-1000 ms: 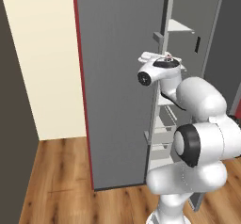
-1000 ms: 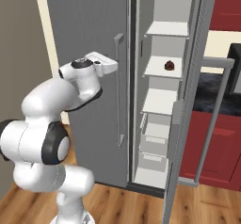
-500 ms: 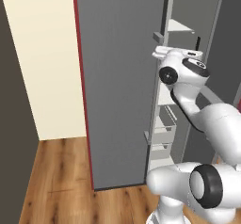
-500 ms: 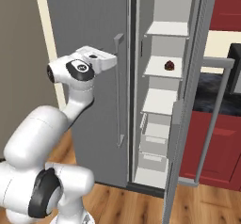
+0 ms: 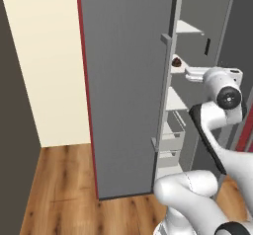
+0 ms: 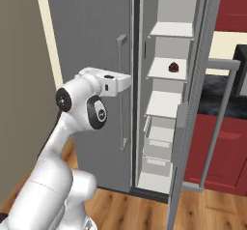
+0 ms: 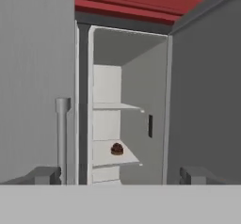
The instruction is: Pick up the frozen steak from the freezer, place it on any shelf in the fridge, and close the fridge and freezer doors when done.
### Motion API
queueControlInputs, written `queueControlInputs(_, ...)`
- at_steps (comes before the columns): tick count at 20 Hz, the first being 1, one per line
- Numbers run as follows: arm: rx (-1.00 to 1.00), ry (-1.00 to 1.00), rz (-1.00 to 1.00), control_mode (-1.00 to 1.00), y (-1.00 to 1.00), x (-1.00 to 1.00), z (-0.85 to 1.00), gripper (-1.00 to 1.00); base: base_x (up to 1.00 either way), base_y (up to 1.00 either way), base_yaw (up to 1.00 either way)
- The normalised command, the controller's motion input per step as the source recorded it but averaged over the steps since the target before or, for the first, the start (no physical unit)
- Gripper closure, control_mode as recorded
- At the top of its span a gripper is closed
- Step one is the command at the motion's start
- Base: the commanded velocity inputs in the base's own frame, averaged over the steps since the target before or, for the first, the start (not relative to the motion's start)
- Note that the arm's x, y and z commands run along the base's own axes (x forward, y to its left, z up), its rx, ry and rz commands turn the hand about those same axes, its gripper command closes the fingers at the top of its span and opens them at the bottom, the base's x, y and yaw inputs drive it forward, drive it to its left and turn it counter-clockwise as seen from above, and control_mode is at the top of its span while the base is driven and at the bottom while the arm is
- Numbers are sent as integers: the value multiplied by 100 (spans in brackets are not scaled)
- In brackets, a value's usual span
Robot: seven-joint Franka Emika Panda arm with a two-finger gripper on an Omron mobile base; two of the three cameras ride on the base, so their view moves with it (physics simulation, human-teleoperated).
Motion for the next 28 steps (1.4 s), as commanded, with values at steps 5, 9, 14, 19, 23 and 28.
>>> queueControlInputs(5,3,25,17,-100,-26,-100,25,-100,0,0,0)
queueControlInputs(9,4,27,17,-100,-40,-100,33,-100,0,0,0)
queueControlInputs(14,4,27,18,-100,-52,-100,24,-100,0,0,0)
queueControlInputs(19,0,13,5,-100,-52,-93,-2,-100,0,0,0)
queueControlInputs(23,4,-2,-3,-100,-54,-19,0,-100,0,0,0)
queueControlInputs(28,3,-3,3,-100,-16,0,-2,-100,0,0,0)
